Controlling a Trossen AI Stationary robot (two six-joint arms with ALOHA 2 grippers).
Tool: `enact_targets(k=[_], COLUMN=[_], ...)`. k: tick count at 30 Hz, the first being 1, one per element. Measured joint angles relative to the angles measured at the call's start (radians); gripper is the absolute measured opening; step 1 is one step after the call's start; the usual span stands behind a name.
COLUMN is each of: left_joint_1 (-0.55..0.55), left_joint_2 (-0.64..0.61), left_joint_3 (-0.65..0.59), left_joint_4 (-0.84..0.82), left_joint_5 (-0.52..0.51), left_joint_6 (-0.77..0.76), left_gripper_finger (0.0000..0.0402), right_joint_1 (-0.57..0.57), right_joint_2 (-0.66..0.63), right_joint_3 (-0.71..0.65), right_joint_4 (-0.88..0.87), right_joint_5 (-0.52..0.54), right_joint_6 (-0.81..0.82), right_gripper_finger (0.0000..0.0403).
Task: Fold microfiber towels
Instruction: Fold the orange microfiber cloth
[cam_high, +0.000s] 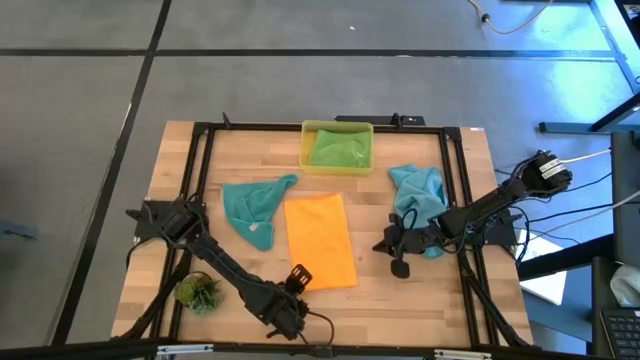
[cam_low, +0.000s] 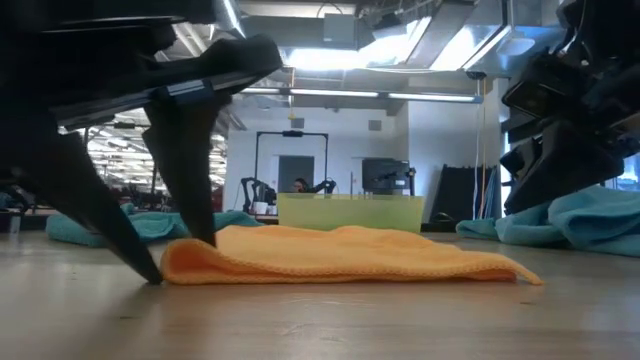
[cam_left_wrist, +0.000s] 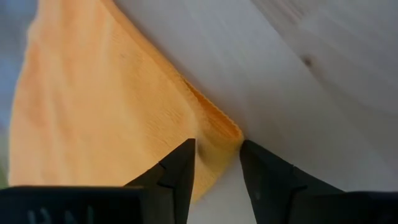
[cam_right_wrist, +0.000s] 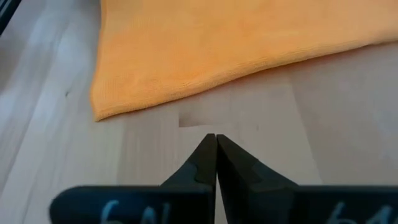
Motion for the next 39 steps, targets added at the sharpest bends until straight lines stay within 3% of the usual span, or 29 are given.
enact_targets(k=[8,15,19,25,30,34,39], left_joint_1=[0.001,0.005,0.012,0.021,0.039,0.058,0.074], left_joint_2=[0.004,0.001,-0.003,-0.015,-0.062,-0.082,-0.089], left_joint_3=[-0.002,-0.002,-0.003,-0.005,-0.005,-0.005,-0.005], left_joint_4=[0.028,0.022,0.023,0.028,0.041,0.057,0.070], left_joint_5=[-0.026,0.023,0.037,0.016,0.028,0.070,0.101], left_joint_6=[-0.009,-0.072,-0.161,-0.262,-0.317,-0.324,-0.324], left_gripper_finger=[0.0104,0.0020,0.0003,0.0001,0.0000,0.0000,0.0000], right_joint_1=[0.000,0.038,0.081,0.148,0.192,0.212,0.214], right_joint_2=[0.000,0.001,0.001,0.008,0.055,0.134,0.275], right_joint_3=[0.000,0.000,0.000,0.000,0.000,0.000,0.002], right_joint_4=[0.053,0.077,0.092,0.175,0.208,0.290,0.419], right_joint_5=[0.001,-0.083,-0.086,-0.085,0.024,0.109,0.116], right_joint_6=[-0.020,-0.133,-0.176,-0.258,-0.327,-0.400,-0.433], right_gripper_finger=[0.0013,0.0026,0.0068,0.0171,0.0247,0.0274,0.0279])
